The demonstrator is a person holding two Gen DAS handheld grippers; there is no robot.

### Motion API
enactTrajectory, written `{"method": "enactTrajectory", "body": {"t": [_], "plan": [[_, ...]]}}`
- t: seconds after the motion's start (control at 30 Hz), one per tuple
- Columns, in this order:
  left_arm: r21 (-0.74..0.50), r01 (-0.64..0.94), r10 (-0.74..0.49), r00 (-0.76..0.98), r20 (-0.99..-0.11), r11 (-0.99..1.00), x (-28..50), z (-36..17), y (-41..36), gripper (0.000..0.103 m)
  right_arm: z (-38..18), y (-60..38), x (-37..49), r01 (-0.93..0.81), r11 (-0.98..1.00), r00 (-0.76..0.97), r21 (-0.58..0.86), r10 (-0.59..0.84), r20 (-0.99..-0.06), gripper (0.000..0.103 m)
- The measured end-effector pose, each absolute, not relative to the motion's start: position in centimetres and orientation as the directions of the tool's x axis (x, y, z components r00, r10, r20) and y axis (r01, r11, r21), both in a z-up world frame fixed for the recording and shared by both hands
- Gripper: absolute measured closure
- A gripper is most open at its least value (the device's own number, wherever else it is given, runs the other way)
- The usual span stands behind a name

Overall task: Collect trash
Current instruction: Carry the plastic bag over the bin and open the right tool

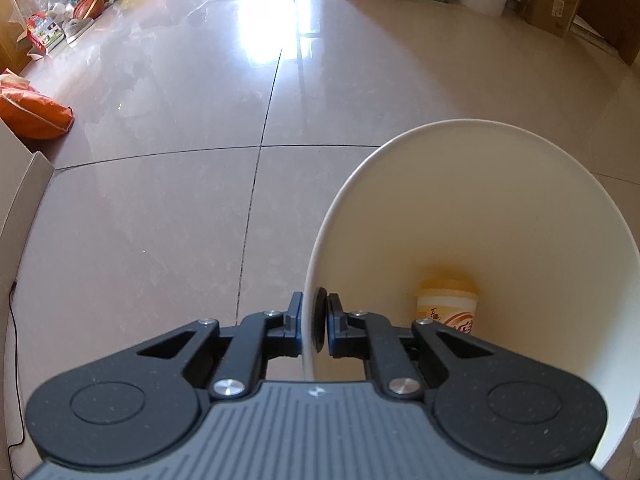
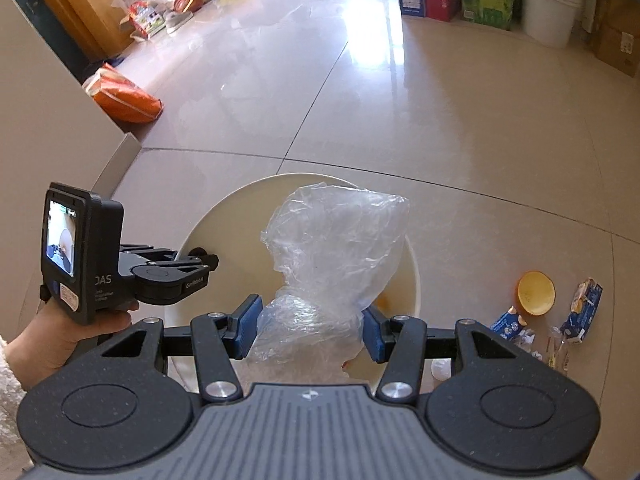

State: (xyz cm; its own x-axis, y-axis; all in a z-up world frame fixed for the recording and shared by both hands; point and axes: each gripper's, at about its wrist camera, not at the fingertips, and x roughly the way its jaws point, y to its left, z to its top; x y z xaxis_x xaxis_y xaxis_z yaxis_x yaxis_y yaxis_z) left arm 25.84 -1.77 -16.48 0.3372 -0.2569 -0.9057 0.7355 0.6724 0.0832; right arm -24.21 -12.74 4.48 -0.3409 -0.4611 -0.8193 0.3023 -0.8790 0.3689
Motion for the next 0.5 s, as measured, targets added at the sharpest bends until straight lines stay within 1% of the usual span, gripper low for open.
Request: {"method": "enactTrajectory", "body": {"t": [0.17, 0.23, 0.27, 0.3, 0.43, 0.5], "plan": [[0.096, 0.739, -0.253, 0.345, -0.904, 0.667, 25.9, -16.4, -2.1, 0.094, 3.8, -14.0, -25.1, 0.330, -0.880, -0.321, 0.341, -0.444, -0.836, 0.045], [0.096, 0.739, -0.253, 0.345, -0.904, 0.667, 25.9, -16.5, -2.1, 0.094, 3.7, -14.4, -25.1, 0.347, -0.880, -0.315, 0.325, -0.435, -0.843, 0.036], [0.098, 0.740, -0.252, 0.346, -0.904, 0.665, 25.9, -16.5, -2.2, 0.094, 3.7, -14.4, -25.0, 0.349, -0.880, -0.311, 0.322, -0.433, -0.846, 0.027], [0.097, 0.739, -0.252, 0.346, -0.904, 0.666, 25.9, -16.5, -2.3, 0.094, 3.6, -14.5, -24.8, 0.347, -0.880, -0.314, 0.323, -0.434, -0.845, 0.025], [0.100, 0.740, -0.251, 0.347, -0.903, 0.665, 25.6, -16.5, -2.4, 0.094, 4.0, -13.4, -24.1, 0.348, -0.878, -0.329, 0.329, -0.443, -0.834, 0.022], [0.100, 0.740, -0.251, 0.348, -0.903, 0.665, 25.4, -16.5, -2.2, 0.094, 4.2, -12.3, -23.6, 0.341, -0.882, -0.354, 0.327, -0.442, -0.824, 0.019]]}}
